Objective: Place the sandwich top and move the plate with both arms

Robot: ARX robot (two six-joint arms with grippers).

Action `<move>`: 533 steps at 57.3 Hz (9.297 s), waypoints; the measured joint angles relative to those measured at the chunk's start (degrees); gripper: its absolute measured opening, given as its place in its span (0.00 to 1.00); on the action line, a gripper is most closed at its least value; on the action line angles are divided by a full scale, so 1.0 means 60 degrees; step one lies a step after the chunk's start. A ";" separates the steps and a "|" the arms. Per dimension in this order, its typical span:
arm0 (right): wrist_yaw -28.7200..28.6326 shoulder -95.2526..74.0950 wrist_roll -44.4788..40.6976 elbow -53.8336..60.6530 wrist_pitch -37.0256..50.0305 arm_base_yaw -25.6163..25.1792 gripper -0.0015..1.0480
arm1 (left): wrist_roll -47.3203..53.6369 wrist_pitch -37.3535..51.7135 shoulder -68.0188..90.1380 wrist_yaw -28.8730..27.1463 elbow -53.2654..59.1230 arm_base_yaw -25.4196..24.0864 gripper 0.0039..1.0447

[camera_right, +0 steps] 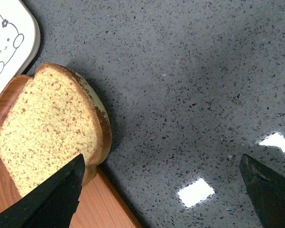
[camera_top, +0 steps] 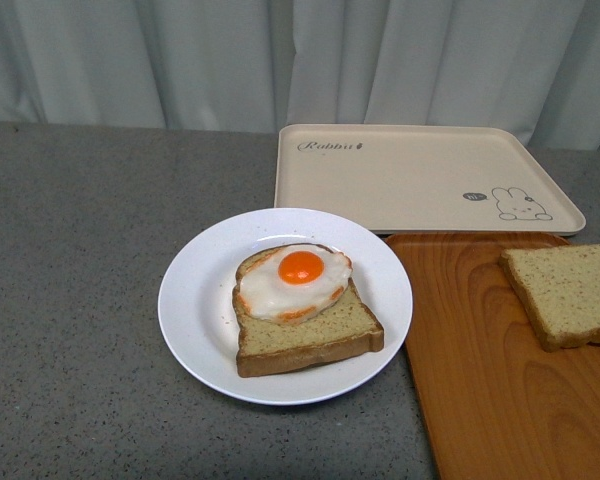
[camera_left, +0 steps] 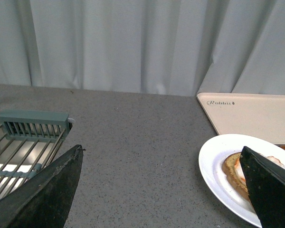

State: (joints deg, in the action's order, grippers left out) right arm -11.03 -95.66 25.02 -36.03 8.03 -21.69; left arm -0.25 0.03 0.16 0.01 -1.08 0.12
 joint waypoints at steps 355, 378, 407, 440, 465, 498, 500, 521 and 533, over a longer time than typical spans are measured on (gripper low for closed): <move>0.1821 1.5894 -0.4131 0.5949 -0.1322 0.3614 0.01 | -0.0004 -0.0004 0.0004 0.0000 0.0000 0.0000 0.94; 0.0911 1.5646 -0.3483 0.5730 -0.1945 0.3377 0.05 | -0.0004 -0.0004 0.0004 -0.0004 0.0000 0.0000 0.94; 0.0233 1.5110 0.0816 0.5643 -0.2368 0.3213 0.75 | 0.0000 0.0000 0.0000 0.0004 0.0000 0.0000 0.94; 0.1832 1.5905 -0.4124 0.5941 -0.1366 0.3574 0.18 | 0.0000 -0.0004 -0.0004 -0.0004 0.0000 0.0000 0.94; 0.1829 1.5905 -0.4127 0.5941 -0.1366 0.3574 0.86 | -0.3493 -0.1876 0.2098 -0.0823 -0.0747 0.0142 0.94; 0.1829 1.5905 -0.4127 0.5941 -0.1366 0.3574 0.91 | -0.9275 0.6076 1.3216 -0.1421 -0.2481 0.1406 0.94; 0.1829 1.5905 -0.4131 0.5941 -0.1366 0.3574 0.91 | -0.9344 0.6298 1.3704 -0.1497 -0.2623 0.1534 0.94; 0.1829 1.5905 -0.4127 0.5941 -0.1366 0.3574 0.91 | -1.0255 0.7555 1.6047 -0.1985 -0.3439 0.2659 0.94; 0.1829 1.5905 -0.4131 0.5941 -0.1366 0.3574 0.91 | -1.0568 0.7901 1.6957 -0.2146 -0.3916 0.3133 0.94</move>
State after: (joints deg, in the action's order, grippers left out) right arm -0.05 -0.23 0.23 -0.38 -0.16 -0.25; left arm -63.66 47.44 101.91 -12.86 -24.58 18.92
